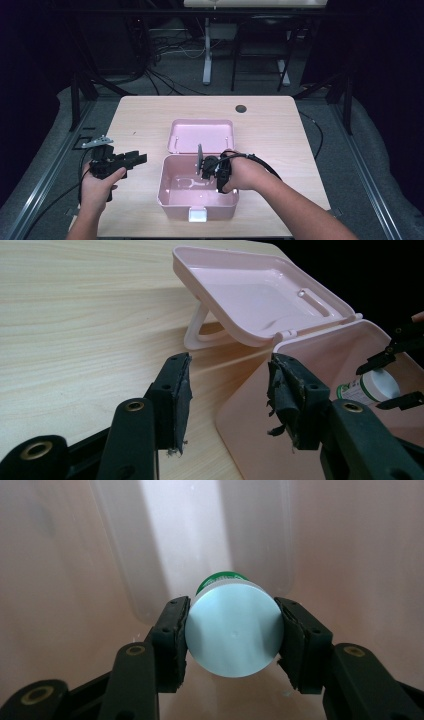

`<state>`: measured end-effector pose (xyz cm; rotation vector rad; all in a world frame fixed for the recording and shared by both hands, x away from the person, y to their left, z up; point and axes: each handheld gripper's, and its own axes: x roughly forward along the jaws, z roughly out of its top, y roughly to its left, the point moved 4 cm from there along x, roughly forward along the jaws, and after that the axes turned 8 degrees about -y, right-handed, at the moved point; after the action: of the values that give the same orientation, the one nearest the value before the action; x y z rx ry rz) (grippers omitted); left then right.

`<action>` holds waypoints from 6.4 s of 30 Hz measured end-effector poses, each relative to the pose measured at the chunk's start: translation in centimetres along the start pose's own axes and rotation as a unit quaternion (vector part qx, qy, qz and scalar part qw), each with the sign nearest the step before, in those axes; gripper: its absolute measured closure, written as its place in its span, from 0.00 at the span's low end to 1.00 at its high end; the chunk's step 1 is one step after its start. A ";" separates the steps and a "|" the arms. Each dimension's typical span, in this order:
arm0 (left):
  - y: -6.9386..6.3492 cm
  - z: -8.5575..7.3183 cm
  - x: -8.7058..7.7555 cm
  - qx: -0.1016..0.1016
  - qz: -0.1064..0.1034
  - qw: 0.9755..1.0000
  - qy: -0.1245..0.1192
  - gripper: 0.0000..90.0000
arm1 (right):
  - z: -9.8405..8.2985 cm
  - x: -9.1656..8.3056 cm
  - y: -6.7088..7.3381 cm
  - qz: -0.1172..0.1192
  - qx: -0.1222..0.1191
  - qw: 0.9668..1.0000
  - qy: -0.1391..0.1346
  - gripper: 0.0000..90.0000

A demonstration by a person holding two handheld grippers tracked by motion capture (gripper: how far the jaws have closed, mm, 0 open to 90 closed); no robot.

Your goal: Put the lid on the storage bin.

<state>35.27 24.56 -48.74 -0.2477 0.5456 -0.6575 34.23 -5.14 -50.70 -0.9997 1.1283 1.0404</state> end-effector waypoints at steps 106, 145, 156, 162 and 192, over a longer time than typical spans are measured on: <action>-0.8 -0.1 0.3 0.010 -0.009 1.000 0.008 0.57 | 0.4 -2.1 0.4 -0.010 -0.023 0.999 -0.024 0.57; -4.1 -0.5 1.3 0.066 -0.035 0.996 0.040 0.60 | -3.5 -5.8 -6.2 -0.095 0.212 0.952 -0.198 0.59; -5.4 -1.1 1.7 0.100 -0.059 0.991 0.066 0.64 | -3.2 -5.1 -8.3 -0.106 0.252 0.938 -0.212 0.63; -5.7 -1.5 2.2 0.118 -0.050 0.988 0.081 0.69 | -3.5 -5.0 -9.7 -0.116 0.291 0.923 -0.223 0.66; -5.4 -2.2 2.7 0.117 -0.045 0.988 0.085 0.82 | -3.5 -1.7 -14.5 -0.111 0.489 0.827 -0.256 0.77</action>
<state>33.05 18.58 -49.53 0.0059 0.6177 -0.8288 47.43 -11.96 -48.26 0.0023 0.8733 0.3675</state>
